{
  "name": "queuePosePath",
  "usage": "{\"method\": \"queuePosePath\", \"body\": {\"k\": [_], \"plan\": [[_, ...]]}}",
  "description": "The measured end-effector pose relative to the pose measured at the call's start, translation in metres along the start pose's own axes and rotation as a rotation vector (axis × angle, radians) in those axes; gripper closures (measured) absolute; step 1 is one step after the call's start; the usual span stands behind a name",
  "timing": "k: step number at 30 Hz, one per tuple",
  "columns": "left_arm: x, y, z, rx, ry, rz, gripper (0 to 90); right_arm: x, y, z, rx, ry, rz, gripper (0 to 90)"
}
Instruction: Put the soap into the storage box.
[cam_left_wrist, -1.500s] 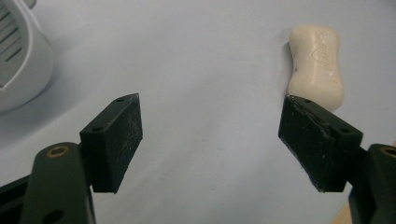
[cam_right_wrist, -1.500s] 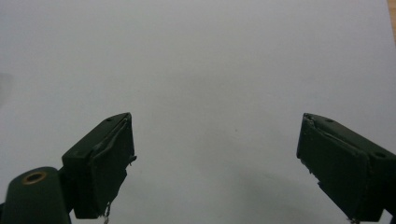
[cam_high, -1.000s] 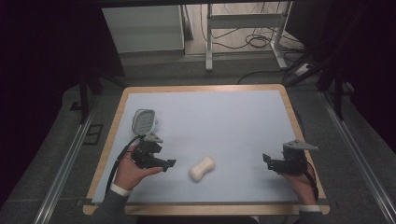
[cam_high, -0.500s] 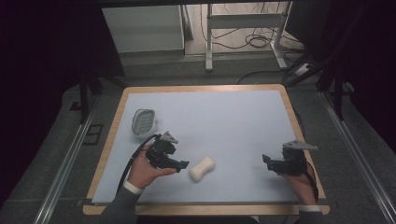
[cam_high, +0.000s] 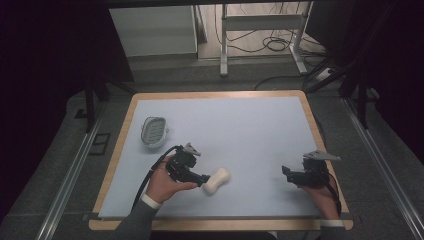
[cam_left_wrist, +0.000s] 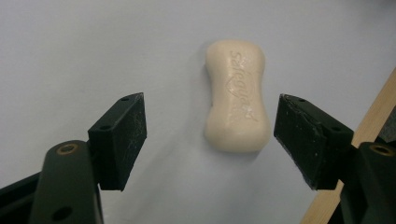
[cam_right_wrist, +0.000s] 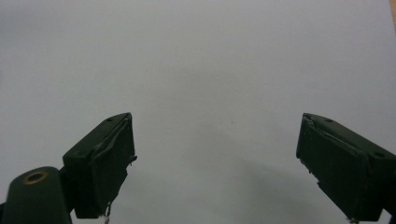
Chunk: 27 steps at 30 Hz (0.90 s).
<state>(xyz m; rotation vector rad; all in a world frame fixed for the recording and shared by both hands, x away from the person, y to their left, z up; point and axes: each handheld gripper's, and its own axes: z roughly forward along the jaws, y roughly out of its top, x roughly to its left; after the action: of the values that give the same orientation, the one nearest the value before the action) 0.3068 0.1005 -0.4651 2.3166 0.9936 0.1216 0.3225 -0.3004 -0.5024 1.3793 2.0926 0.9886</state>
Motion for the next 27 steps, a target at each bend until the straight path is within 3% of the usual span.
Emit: {"method": "queuePosePath", "body": {"k": [11, 27], "plan": [[-0.017, 0.013, 0.025, 0.080, 0.007, 0.038, 26.0, 0.000, -0.001, 0.001, 0.005, -0.005, -0.001, 11.5], [-0.022, 0.024, 0.052, 0.155, 0.014, 0.053, 28.5, -0.001, -0.001, 0.001, 0.007, -0.009, -0.001, 11.5]]}}
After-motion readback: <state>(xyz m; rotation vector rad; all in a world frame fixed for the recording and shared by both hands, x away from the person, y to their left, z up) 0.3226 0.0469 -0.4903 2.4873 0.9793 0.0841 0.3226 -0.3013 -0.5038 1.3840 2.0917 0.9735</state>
